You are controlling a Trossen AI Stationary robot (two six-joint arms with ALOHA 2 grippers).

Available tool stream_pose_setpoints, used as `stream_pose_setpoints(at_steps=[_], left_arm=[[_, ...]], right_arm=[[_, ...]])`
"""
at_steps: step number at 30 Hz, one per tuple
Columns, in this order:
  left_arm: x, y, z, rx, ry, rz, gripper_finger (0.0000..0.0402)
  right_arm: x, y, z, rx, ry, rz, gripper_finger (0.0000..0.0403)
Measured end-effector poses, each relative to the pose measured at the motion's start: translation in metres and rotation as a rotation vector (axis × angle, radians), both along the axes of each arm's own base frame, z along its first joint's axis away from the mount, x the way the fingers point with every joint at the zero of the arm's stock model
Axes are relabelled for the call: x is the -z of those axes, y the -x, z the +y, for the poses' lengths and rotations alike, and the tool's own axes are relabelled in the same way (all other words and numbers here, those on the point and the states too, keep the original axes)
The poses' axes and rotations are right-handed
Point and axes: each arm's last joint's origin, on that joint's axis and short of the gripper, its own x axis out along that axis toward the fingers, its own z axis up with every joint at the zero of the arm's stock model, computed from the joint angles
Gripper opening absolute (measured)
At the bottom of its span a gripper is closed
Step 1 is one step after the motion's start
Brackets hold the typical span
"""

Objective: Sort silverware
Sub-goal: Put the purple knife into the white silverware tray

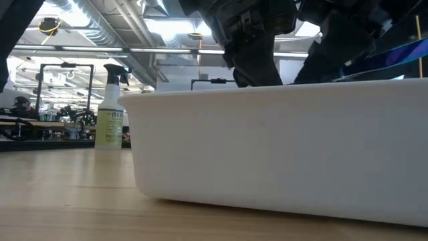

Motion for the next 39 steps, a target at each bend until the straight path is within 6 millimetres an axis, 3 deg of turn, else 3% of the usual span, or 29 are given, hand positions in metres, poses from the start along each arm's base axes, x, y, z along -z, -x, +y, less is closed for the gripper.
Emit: stream_pose_setpoints(at_steps=[17,27,39], left_arm=[[0.0,0.0,0.0005,-0.003,-0.003,0.0,0.0005],[0.0002,0.0001,0.0008,-0.009,-0.011,0.002,0.0005],[0.0005,0.0006,0.001,-0.009,-0.013,0.007,0.0006]], right_arm=[[0.0028,0.0029,-0.0019,0.022,0.032,0.046,0.0069],[0.0029,0.0031,-0.0023,0.031,0.041,0.047,0.0008],[0.0033,0.0037,-0.0027,0.033,0.048,0.056,0.0003]])
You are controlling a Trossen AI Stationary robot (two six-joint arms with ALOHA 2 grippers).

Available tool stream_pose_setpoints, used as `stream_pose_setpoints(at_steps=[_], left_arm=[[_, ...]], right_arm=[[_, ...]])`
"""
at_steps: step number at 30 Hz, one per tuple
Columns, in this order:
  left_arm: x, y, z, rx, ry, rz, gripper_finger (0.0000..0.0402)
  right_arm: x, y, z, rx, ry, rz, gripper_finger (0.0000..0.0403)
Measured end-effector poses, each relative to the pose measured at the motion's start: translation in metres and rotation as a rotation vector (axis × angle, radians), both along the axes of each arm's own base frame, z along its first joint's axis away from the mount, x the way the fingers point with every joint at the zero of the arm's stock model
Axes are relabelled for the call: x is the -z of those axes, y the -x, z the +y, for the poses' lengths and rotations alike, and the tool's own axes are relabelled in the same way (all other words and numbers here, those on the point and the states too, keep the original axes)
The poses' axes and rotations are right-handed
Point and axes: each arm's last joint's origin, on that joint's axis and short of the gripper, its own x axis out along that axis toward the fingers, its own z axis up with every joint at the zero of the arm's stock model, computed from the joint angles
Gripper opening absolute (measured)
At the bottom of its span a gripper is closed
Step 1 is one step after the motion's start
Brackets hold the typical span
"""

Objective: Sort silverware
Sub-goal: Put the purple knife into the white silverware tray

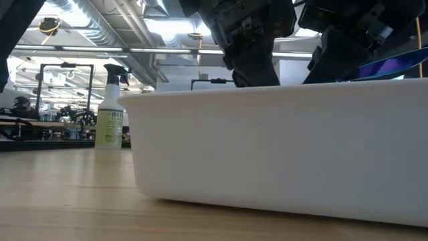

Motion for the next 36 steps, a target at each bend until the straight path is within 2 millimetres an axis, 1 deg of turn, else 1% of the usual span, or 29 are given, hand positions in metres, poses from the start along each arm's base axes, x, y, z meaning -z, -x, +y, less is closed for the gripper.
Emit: stream_pose_setpoints(at_steps=[10,12,14,18,22,31,33,36], left_arm=[[0.002,0.002,0.0,0.004,-0.008,0.021,0.0011],[0.002,0.002,0.0,0.007,-0.019,0.022,0.0025],[0.006,0.007,0.001,0.006,-0.032,0.07,0.0048],[0.007,0.007,0.001,0.002,-0.035,0.078,0.0095],[0.007,0.008,0.001,-0.002,-0.038,0.088,0.0121],[0.007,0.008,0.0,0.001,-0.038,0.085,0.0129],[0.007,0.011,0.001,-0.003,-0.048,0.133,0.0129],[0.006,0.022,0.004,-0.047,-0.124,0.255,0.0127]], right_arm=[[0.0,0.0,0.0,0.0,-0.001,-0.003,0.0001],[0.0,0.0,0.0,0.001,-0.001,0.0,0.0001],[0.001,0.002,0.0,-0.006,0.0,0.022,0.0],[0.001,0.002,0.0,0.0,-0.015,0.022,0.0],[0.001,0.001,0.0,0.005,-0.018,0.02,0.0],[0.003,0.003,-0.001,0.01,-0.008,0.039,0.0],[0.004,0.005,-0.001,0.014,-0.002,0.063,0.0],[0.004,0.005,-0.001,-0.005,-0.025,0.07,0.0]])
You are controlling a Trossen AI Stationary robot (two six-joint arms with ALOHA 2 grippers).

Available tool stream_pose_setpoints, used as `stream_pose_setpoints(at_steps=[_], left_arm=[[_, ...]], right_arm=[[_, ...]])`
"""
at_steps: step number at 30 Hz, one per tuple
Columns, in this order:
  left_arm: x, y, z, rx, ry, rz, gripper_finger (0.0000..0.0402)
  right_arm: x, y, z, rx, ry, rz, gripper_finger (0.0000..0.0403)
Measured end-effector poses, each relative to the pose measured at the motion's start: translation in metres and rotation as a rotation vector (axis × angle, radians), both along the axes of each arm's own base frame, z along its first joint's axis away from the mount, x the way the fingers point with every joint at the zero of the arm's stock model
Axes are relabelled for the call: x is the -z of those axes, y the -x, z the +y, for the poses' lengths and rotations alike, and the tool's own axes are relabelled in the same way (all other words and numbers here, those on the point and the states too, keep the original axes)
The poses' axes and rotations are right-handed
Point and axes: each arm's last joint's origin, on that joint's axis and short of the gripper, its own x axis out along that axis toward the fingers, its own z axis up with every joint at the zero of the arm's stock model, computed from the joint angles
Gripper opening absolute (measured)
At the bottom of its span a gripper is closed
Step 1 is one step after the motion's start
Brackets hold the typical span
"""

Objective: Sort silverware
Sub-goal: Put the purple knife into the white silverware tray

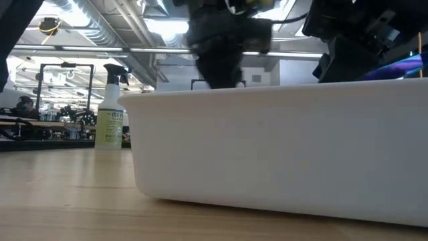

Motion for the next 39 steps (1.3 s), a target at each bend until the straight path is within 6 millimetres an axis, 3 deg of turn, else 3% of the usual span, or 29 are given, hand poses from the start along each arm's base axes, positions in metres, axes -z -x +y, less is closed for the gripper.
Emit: stream_pose_setpoints(at_steps=[6,13,25,39], left_arm=[[0.004,0.012,-0.003,0.08,-0.033,0.127,0.0117],[0.001,0.006,-0.019,0.114,-0.021,0.04,0.0115],[0.002,0.003,-0.016,0.142,-0.072,0.012,0.0115],[0.019,-0.005,-0.02,0.188,-0.095,0.017,0.0115]], right_arm=[[-0.001,0.009,-0.003,0.008,0.0,0.062,0.0],[-0.024,0.043,-0.017,0.065,0.056,0.131,0.0],[-0.052,0.087,-0.037,0.21,0.068,0.104,0.0],[-0.059,0.102,-0.044,0.247,0.069,0.091,0.0]])
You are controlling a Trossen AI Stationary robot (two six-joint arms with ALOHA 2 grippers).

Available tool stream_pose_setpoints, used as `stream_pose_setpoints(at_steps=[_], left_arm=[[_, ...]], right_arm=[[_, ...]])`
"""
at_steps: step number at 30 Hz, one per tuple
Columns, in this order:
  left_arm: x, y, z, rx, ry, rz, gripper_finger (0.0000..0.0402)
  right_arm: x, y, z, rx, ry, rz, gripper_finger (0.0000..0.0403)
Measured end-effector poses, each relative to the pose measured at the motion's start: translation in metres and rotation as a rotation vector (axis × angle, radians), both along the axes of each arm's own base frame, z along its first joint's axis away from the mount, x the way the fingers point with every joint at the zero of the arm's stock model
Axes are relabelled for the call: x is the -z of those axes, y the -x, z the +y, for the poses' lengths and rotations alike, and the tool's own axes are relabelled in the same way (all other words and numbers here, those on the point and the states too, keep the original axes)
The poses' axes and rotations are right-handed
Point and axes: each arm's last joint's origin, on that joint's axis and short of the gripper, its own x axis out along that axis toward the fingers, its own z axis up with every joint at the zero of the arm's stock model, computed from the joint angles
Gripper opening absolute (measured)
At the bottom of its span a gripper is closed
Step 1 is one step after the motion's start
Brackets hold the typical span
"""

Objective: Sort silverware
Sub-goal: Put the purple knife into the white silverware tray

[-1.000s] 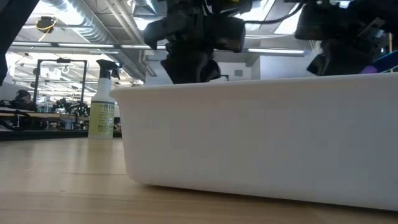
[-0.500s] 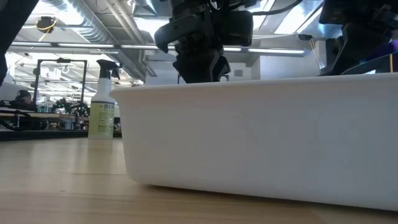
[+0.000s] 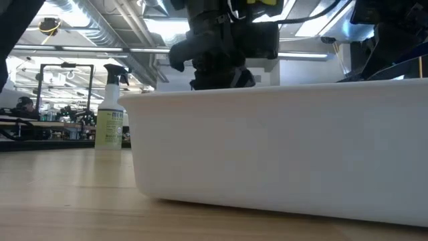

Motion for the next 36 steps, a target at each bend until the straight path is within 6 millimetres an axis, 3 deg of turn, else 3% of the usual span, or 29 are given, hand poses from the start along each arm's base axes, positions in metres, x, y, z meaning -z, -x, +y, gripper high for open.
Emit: stream_pose_setpoints(at_steps=[15,27,31,36], left_arm=[[0.019,-0.01,0.008,-0.003,-0.039,-0.001,0.0115],[0.022,-0.014,0.013,-0.027,-0.035,-0.026,0.0115],[0.009,-0.01,0.014,-0.096,0.028,-0.038,0.0115],[-0.034,0.0,0.012,-0.197,0.004,-0.164,0.0115]], right_arm=[[0.0,0.0,0.0,0.0,-0.002,-0.005,0.0],[-0.001,-0.002,0.001,-0.005,-0.015,-0.02,0.0],[-0.005,-0.008,0.005,-0.026,-0.08,-0.077,0.0],[-0.005,-0.013,0.01,-0.003,-0.172,-0.1,0.0]])
